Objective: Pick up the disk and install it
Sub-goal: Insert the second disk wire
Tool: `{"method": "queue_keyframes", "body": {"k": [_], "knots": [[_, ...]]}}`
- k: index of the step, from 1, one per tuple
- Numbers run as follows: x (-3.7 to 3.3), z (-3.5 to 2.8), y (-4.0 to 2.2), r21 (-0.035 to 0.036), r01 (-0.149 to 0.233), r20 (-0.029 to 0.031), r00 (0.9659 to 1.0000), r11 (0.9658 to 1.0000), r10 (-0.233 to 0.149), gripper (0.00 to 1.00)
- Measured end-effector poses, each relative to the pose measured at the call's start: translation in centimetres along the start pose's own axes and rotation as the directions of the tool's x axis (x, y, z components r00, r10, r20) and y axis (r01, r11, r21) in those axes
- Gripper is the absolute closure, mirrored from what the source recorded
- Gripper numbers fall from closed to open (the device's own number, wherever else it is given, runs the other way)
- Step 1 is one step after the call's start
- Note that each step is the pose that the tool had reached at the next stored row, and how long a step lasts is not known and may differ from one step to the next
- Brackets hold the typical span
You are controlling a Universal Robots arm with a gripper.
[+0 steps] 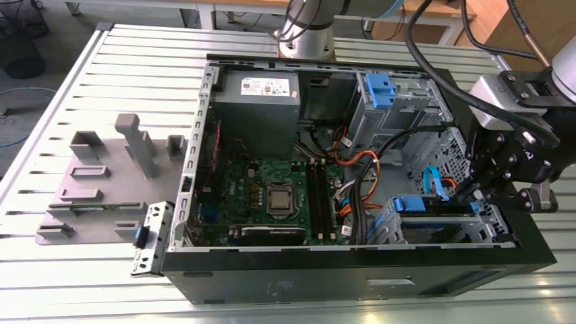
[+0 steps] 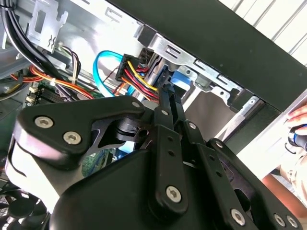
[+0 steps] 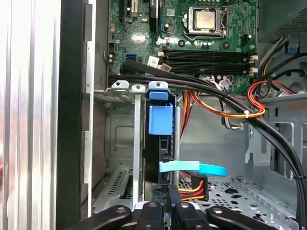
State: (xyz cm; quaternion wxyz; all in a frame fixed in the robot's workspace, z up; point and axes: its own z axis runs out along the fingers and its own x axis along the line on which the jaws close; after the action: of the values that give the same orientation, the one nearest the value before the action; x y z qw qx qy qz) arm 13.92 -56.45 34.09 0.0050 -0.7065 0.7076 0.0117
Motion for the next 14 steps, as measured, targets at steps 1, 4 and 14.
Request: {"method": "queue_keyframes", "body": {"k": [1, 4, 14], "knots": [[-0.05, 0.00, 0.02, 0.0000, -0.001, 0.0000, 1.0000, 1.0000, 0.001, 0.84], [-0.06, 0.03, 0.17, 0.0001, -0.003, 0.0001, 1.0000, 1.0000, 0.003, 0.84], [-0.07, 0.06, 0.32, -0.0133, -0.016, -0.0003, 0.9999, 0.9998, 0.016, 0.84]]}}
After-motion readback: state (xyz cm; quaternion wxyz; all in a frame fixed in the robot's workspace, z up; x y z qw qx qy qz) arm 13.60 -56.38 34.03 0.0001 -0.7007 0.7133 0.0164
